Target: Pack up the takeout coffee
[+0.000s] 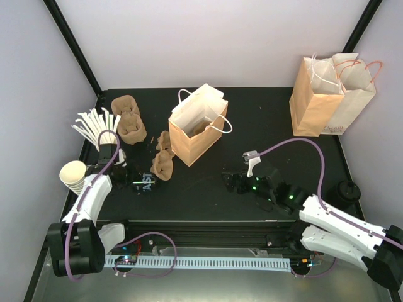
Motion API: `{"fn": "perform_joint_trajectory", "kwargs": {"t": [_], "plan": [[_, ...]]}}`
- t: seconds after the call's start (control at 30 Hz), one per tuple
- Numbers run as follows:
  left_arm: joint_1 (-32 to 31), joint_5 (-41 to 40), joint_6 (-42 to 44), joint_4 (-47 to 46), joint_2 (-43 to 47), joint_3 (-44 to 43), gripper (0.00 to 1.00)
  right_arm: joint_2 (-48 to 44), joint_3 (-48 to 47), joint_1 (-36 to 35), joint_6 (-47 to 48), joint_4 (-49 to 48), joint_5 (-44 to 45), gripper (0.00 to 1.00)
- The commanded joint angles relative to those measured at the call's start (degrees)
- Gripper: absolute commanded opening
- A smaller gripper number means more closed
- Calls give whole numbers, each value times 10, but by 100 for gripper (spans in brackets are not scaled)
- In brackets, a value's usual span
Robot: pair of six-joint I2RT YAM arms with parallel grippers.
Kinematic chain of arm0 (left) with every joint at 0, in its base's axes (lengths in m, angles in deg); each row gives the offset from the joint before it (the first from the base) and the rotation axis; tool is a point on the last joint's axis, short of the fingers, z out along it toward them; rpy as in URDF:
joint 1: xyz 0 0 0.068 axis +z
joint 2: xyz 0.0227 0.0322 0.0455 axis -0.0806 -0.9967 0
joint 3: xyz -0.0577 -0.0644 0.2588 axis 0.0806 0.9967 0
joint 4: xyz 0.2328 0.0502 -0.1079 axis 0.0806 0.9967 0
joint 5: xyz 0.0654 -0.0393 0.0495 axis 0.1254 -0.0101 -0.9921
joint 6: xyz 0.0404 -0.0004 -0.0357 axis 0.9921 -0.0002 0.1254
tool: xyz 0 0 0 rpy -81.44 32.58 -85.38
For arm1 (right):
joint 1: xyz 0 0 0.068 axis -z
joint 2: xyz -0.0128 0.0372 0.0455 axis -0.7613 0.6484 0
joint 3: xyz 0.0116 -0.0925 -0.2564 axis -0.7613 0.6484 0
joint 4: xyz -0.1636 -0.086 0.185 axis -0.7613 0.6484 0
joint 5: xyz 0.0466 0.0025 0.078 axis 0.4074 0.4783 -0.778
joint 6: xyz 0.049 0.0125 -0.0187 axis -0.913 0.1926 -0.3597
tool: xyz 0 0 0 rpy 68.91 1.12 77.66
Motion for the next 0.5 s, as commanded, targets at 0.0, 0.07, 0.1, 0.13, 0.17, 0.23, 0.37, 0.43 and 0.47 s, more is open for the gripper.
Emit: {"fn": "perform_joint_trajectory", "kwargs": {"t": [0.0,0.07,0.1,0.13,0.17,0.23,0.37,0.43,0.47], "plan": [[3,20,-15,-21,10,-5,40,22,-25,-3,17,-31,-16,100],[4,21,-18,-17,17,-7,33,31,-35,-3,21,-31,-21,100],[4,23,-18,-13,19,-9,29,34,-38,-3,22,-30,-22,100],[3,25,-17,-9,20,-12,26,36,-40,-3,23,-30,-22,100],[4,25,-14,-2,23,-16,22,36,-42,-3,23,-29,-22,100],[4,22,-10,10,26,-23,14,34,-43,-3,22,-28,-20,100],[4,22,-4,29,34,-33,3,26,-44,-3,20,-20,-14,100],[4,21,0,45,37,-40,2,22,-45,-3,21,-17,-10,100],[4,17,3,54,41,-47,2,21,-45,-3,21,-15,-7,100]]}}
